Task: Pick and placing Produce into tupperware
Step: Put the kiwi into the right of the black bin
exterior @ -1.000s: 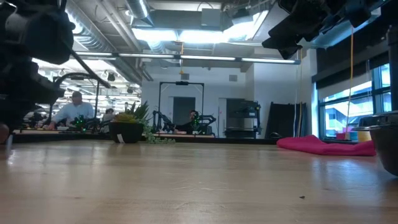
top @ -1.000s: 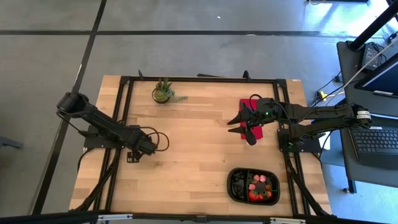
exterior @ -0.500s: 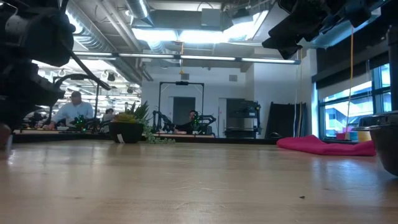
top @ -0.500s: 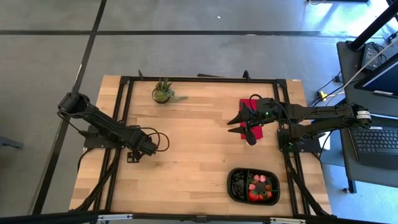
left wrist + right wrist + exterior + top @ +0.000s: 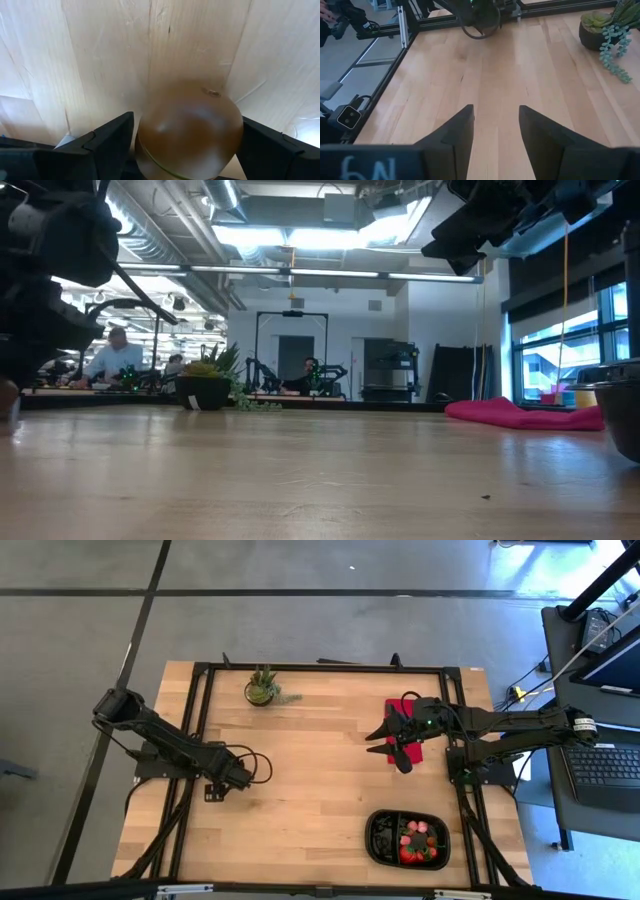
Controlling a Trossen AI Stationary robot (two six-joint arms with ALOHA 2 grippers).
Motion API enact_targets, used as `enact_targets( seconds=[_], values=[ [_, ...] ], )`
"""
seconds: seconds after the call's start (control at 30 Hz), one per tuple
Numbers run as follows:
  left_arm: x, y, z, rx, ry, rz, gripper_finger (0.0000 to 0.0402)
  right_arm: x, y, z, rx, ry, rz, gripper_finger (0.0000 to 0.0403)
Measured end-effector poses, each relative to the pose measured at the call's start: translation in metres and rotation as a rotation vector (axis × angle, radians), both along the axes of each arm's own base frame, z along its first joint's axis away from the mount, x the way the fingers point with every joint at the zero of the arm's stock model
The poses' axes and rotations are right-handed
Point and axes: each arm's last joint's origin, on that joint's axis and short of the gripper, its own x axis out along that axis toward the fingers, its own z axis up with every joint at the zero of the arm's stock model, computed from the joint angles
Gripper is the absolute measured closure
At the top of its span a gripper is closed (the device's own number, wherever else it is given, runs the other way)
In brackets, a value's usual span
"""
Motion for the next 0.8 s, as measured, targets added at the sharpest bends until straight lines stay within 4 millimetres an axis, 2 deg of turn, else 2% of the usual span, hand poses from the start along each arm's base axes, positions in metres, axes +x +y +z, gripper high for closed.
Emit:
enact_targets(
  seconds=[0.57,0.8],
  values=[
    [0.0013,-0.0003,-0.0003,0.002,-0.016,0.004,0.0096,0.0000,0.0000,0.0000,0.021,0.003,-0.010,0.0244],
    [0.0016,-0.0005,-0.0004,0.000,-0.019,0.005,0.0130,0.0001,0.0001,0.0001,0.021,0.002,-0.010,0.0244]
  ],
)
